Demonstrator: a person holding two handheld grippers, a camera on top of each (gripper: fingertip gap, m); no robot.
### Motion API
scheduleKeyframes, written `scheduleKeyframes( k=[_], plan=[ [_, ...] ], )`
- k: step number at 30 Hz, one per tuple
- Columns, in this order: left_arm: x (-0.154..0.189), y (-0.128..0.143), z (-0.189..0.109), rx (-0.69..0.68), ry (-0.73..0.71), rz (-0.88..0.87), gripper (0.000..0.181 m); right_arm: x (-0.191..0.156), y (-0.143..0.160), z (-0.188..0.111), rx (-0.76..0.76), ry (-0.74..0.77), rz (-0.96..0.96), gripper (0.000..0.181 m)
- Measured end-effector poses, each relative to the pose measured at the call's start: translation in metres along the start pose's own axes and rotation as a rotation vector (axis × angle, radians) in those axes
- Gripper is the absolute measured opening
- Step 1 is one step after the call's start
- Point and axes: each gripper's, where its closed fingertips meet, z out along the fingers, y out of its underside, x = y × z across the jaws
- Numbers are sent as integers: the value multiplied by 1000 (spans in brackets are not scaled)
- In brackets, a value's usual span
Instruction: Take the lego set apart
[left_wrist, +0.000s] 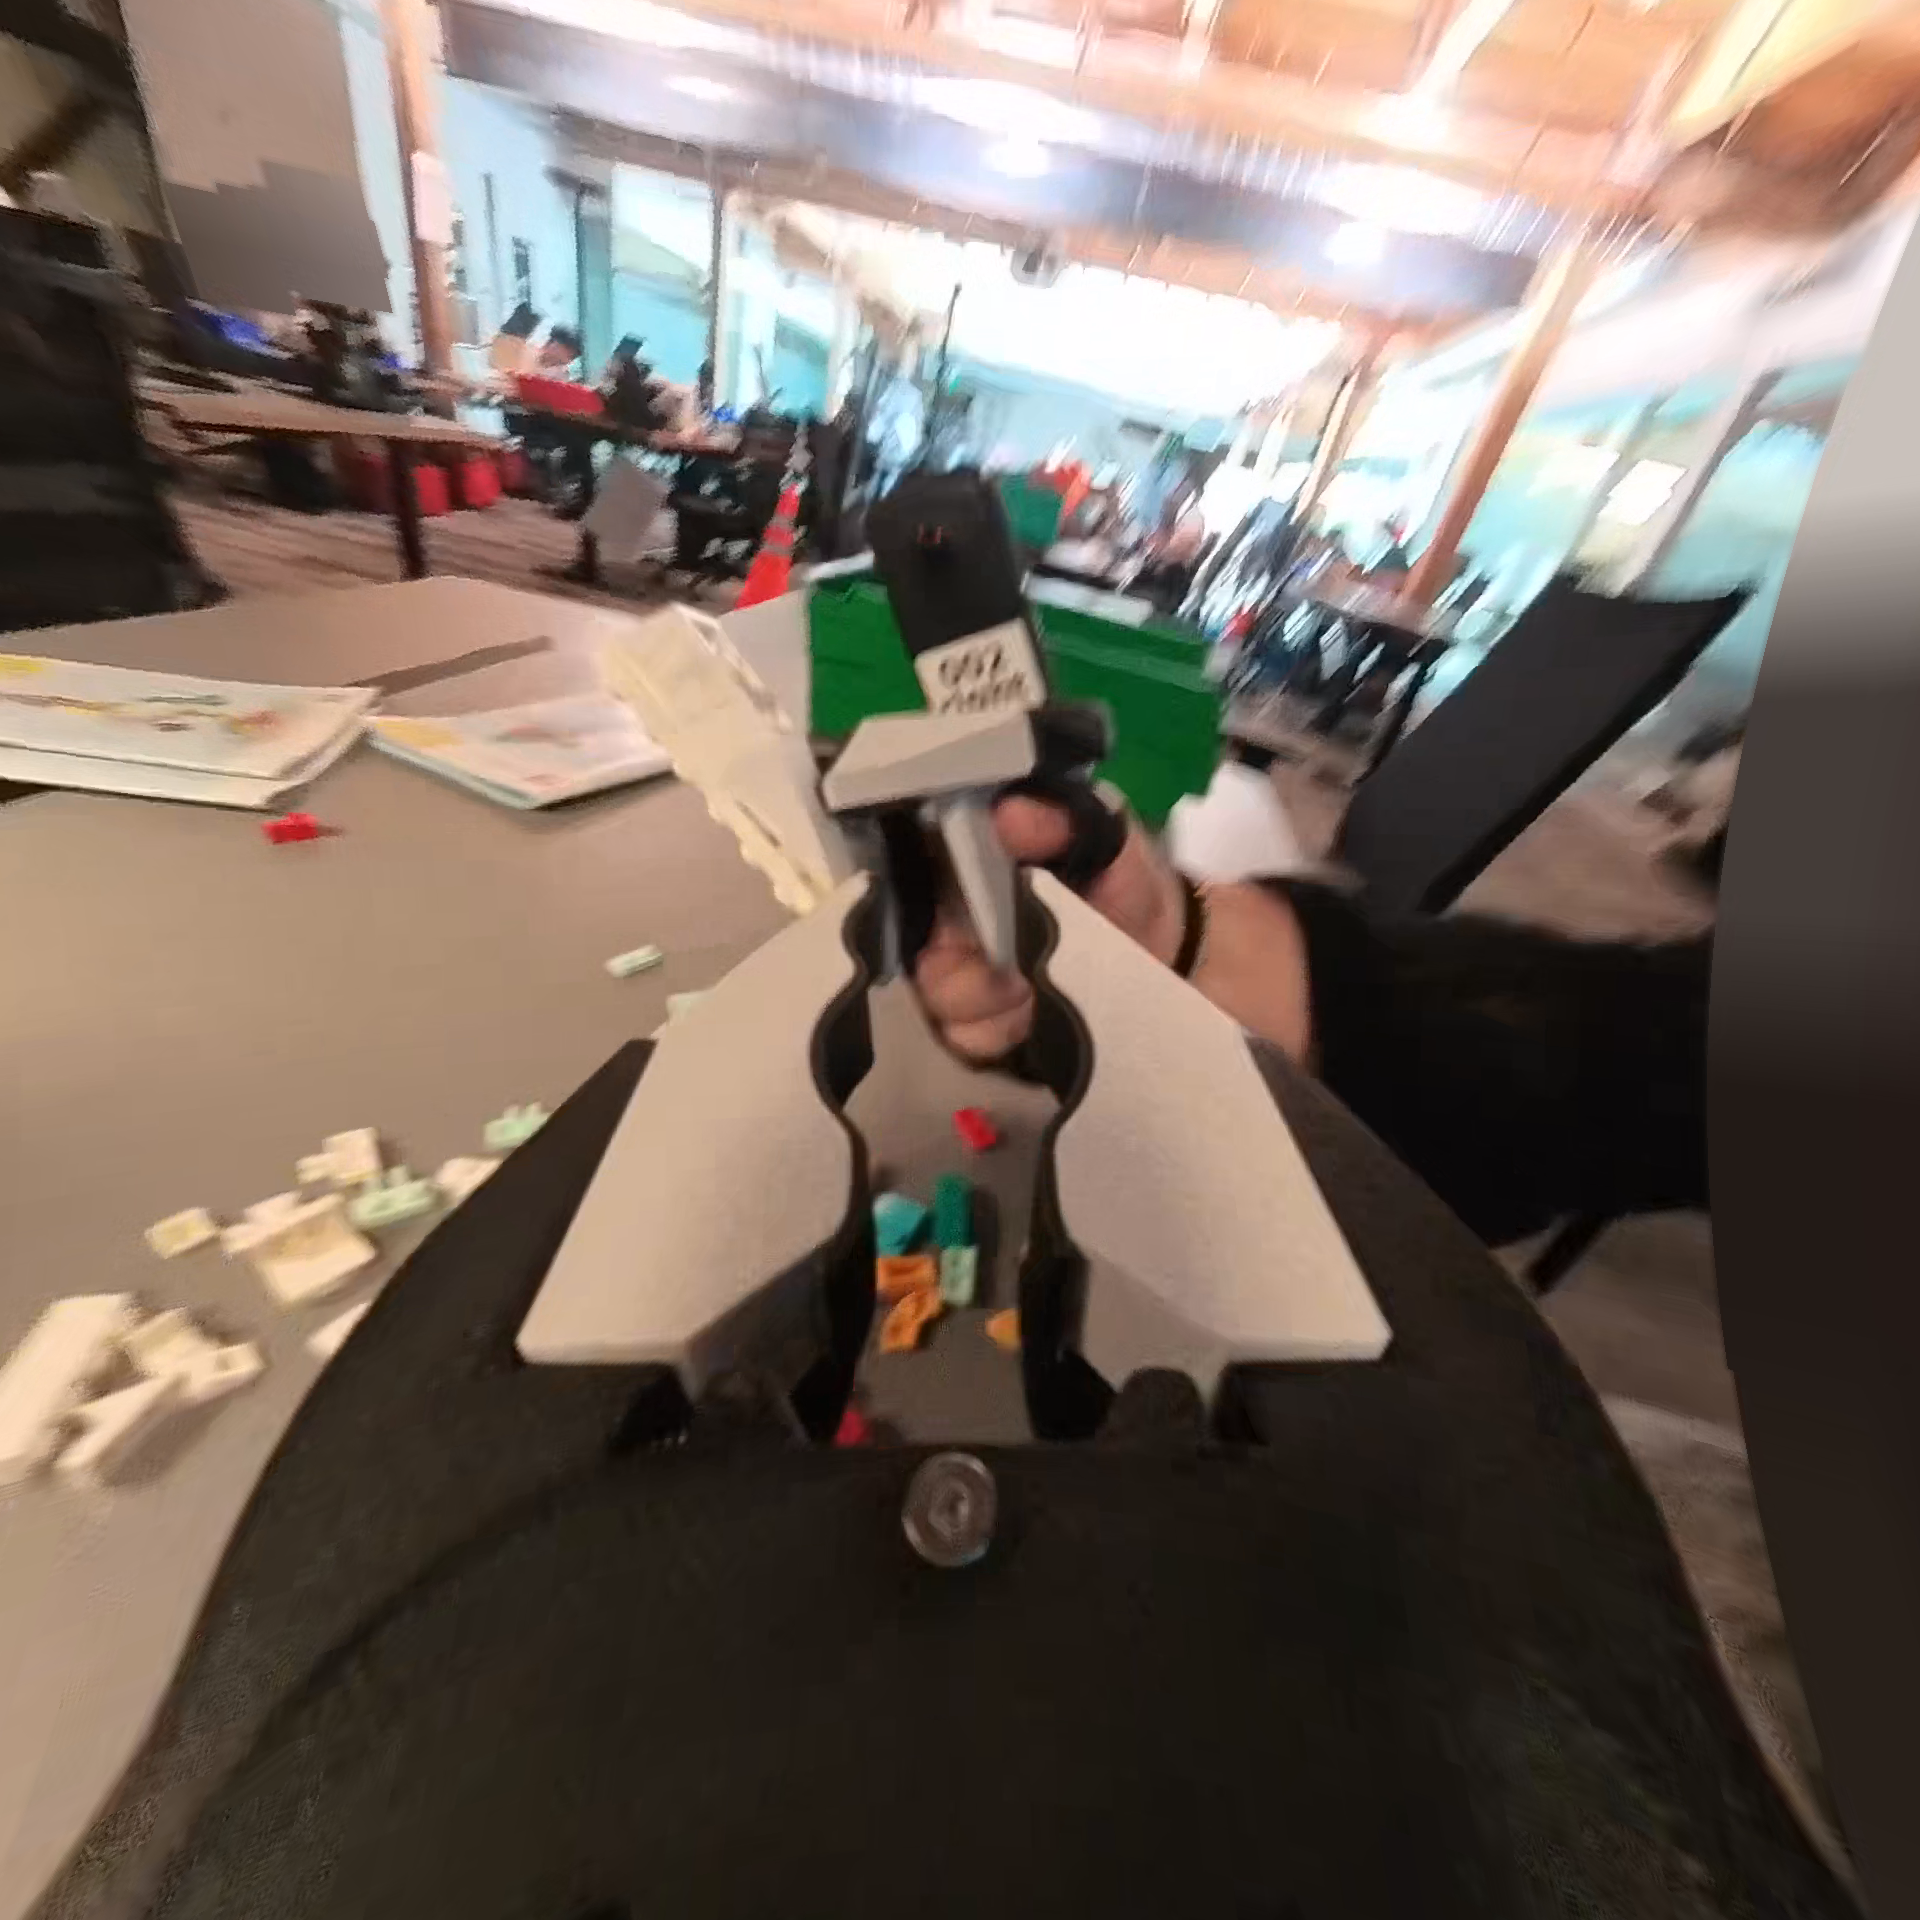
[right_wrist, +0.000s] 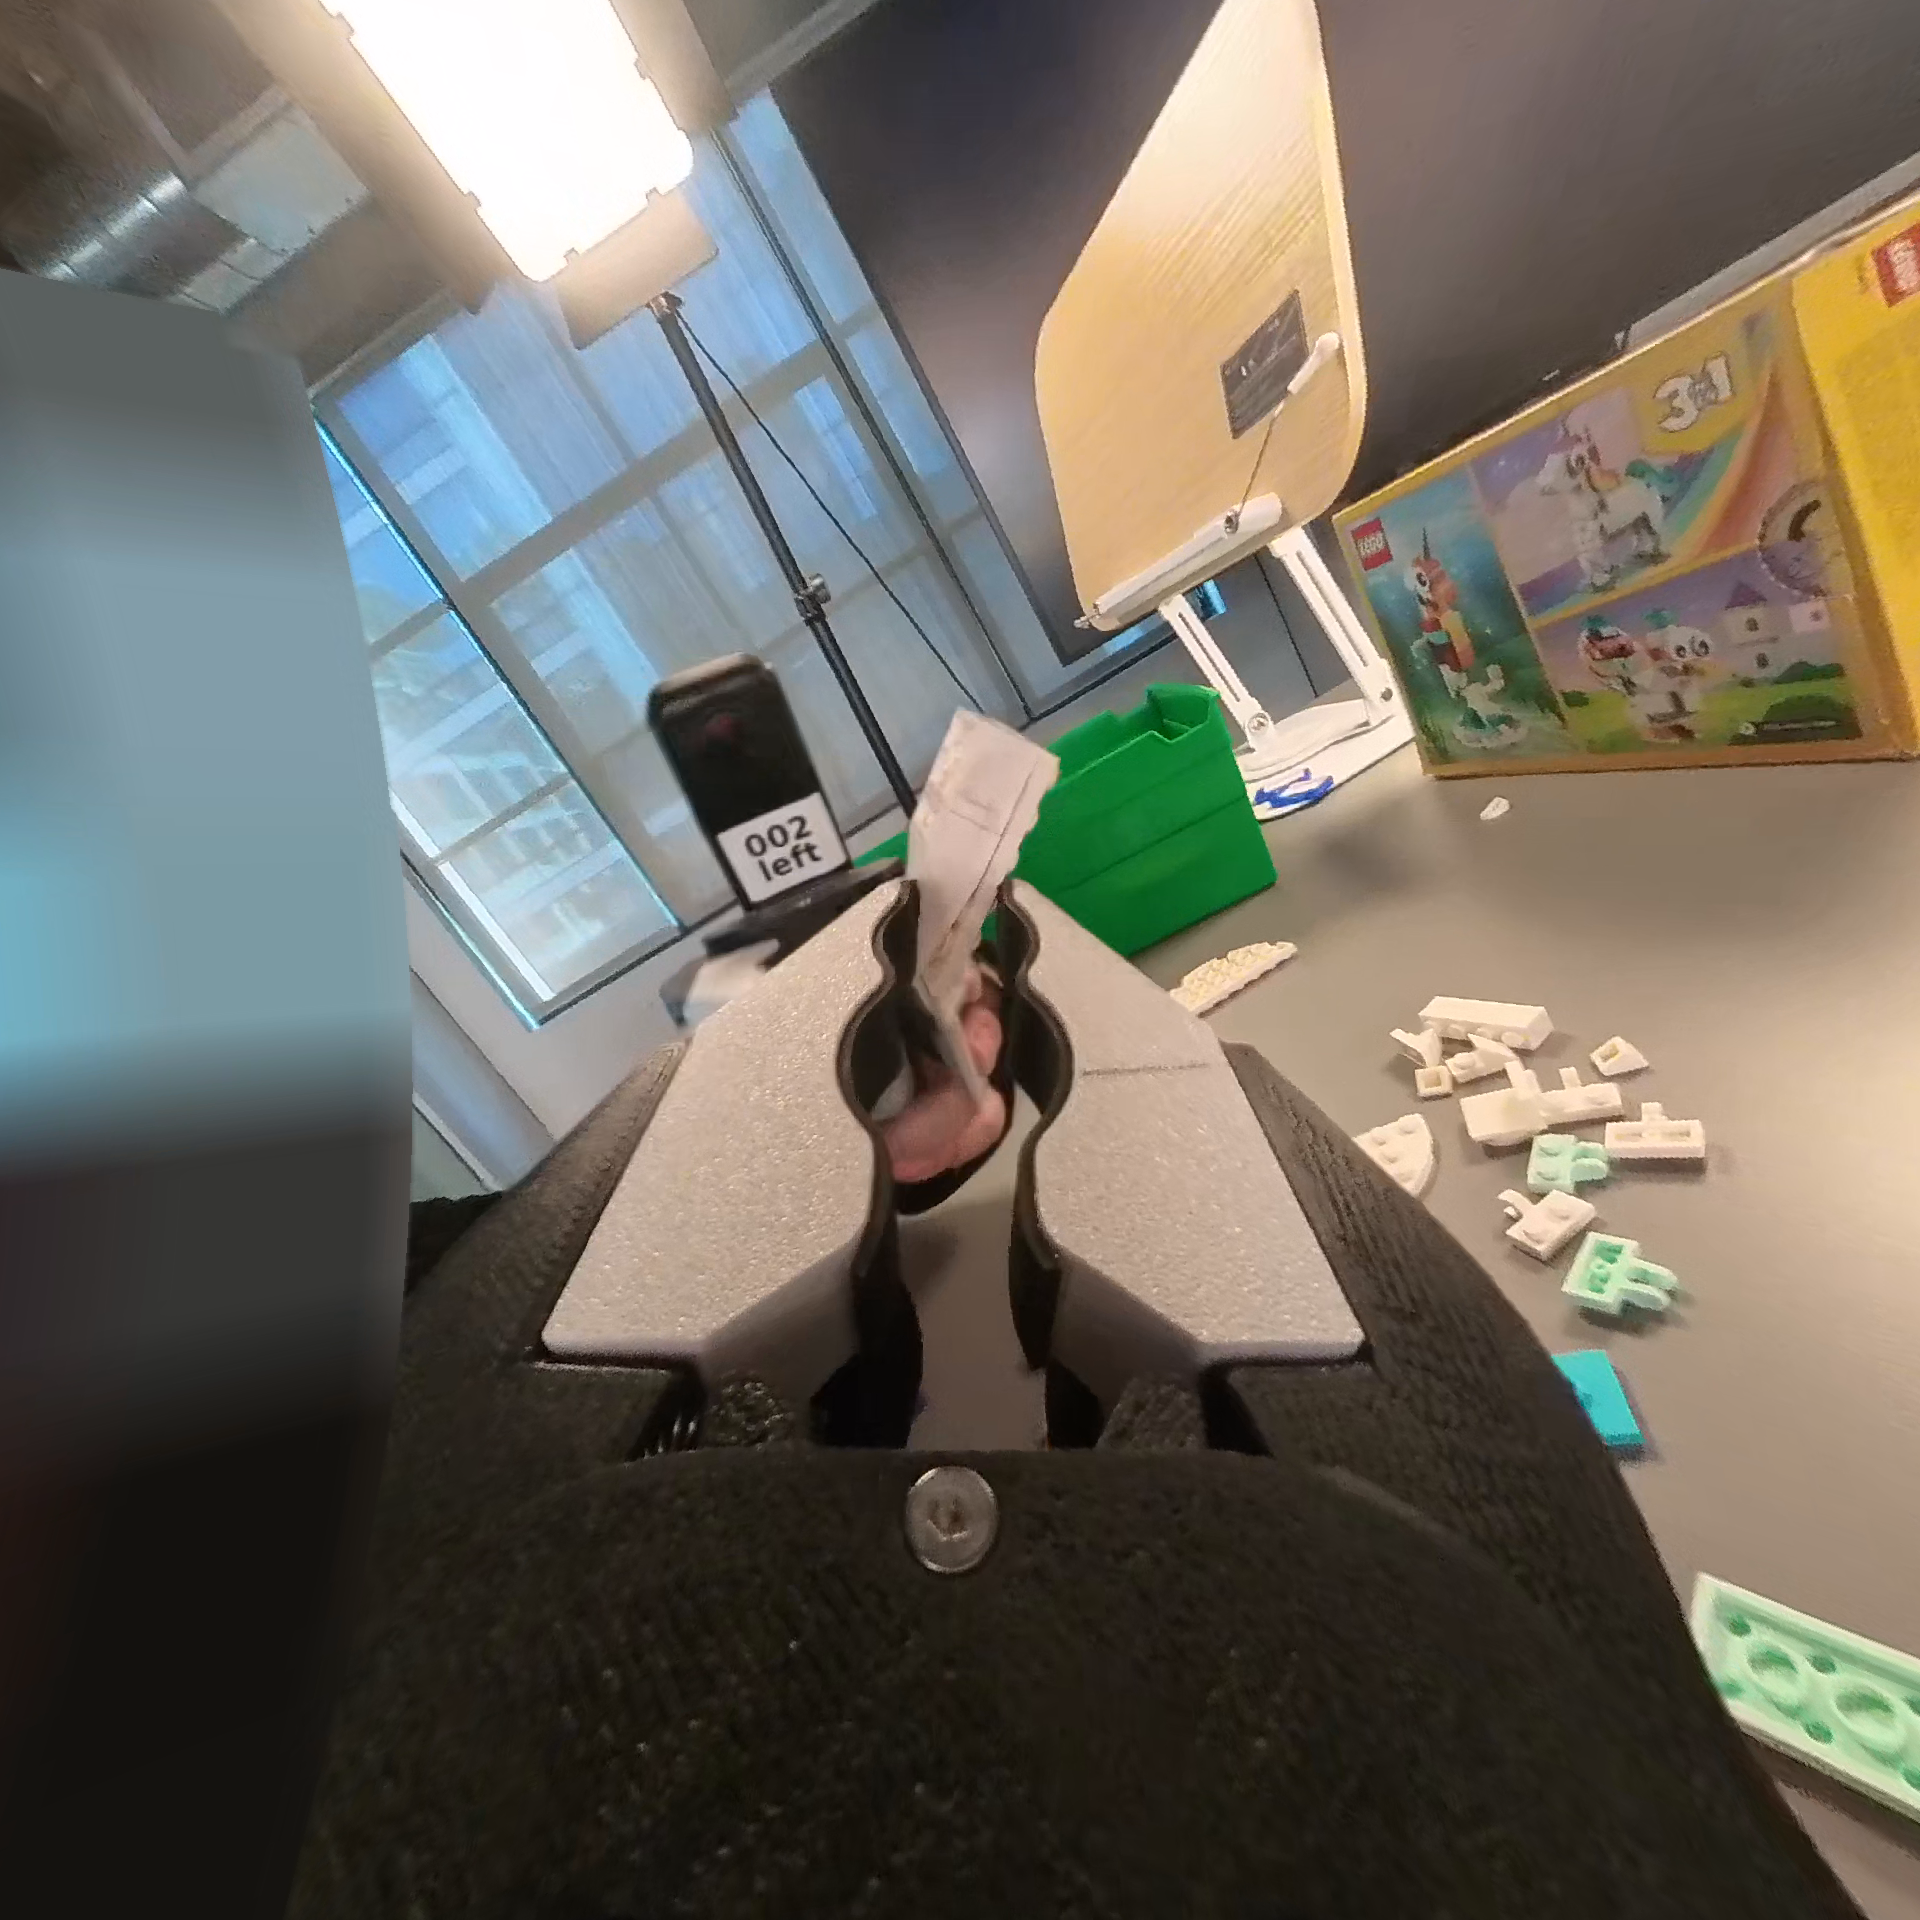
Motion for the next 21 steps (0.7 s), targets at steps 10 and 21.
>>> scheduleKeyframes(
  k=[10,21],
  plan=[
    [-12,-15,-12,105,67,-266,0,2,2,2,9,19,-30,11],
    [-3,8,-1,-55,76,-211,0,3,3,3,11,-3,43,23]
  ],
)
